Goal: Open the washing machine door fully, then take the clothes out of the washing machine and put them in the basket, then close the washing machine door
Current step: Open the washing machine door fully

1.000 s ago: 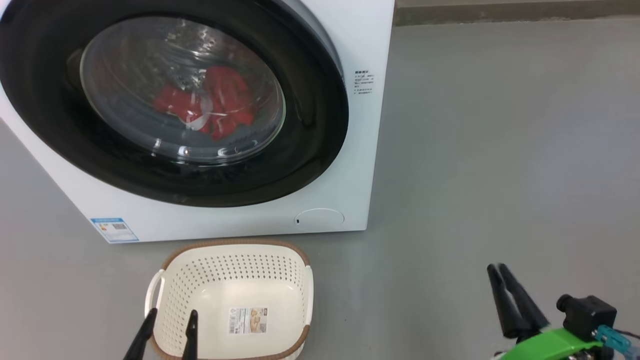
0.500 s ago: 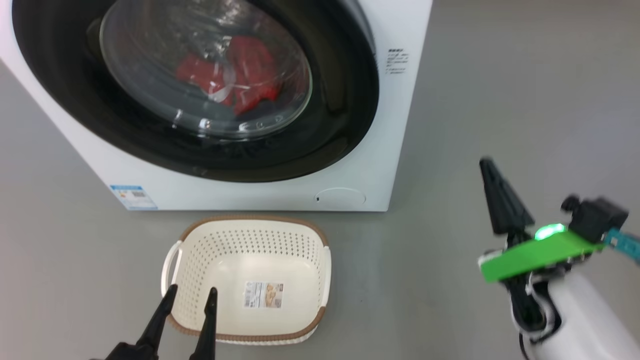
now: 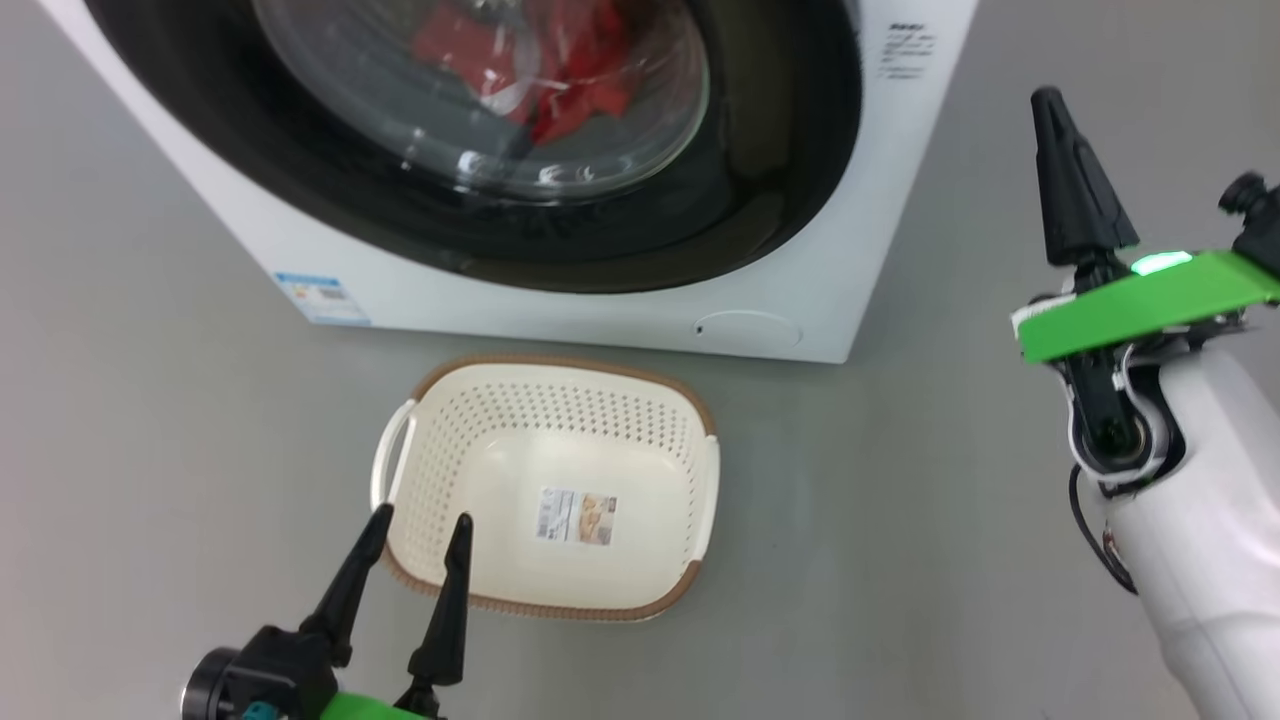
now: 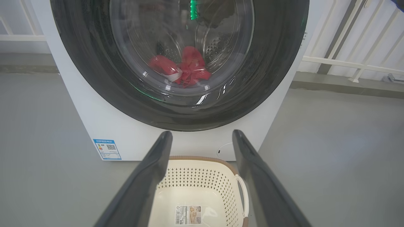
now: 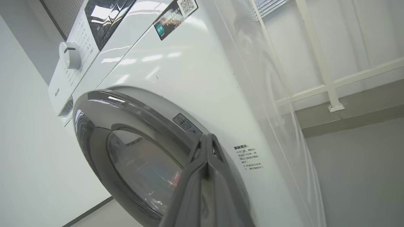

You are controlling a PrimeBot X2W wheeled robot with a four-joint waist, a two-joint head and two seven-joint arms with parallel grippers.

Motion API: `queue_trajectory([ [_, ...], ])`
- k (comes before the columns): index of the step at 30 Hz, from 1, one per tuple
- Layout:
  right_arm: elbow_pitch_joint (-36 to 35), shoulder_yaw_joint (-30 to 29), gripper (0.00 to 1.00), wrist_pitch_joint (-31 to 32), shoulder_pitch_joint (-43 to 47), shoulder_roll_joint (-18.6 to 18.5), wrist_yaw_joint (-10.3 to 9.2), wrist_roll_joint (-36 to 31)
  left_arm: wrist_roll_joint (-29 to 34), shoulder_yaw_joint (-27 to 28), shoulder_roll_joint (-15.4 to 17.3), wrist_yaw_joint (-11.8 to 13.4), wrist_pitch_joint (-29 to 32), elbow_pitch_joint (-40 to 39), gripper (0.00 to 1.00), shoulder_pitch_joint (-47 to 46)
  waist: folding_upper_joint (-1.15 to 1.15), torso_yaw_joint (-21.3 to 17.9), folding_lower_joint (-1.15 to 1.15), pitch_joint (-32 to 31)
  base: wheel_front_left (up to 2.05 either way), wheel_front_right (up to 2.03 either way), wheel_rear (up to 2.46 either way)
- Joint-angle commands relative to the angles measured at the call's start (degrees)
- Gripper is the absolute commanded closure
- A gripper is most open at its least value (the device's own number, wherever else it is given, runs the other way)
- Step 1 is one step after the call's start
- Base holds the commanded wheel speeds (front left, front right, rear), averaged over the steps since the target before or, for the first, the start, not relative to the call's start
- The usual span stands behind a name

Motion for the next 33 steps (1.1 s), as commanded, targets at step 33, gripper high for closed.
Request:
queue_trajectory([
  [33, 0.5, 6.9, 1.0, 25.3, -21.1, -10.4, 0.01, 44.7, -4.2, -3.6, 0.6, -0.3, -0.7, -2.2, 0.0, -7.6, 0.0, 6.7, 0.0, 12.8, 0.0, 0.0, 0.0],
])
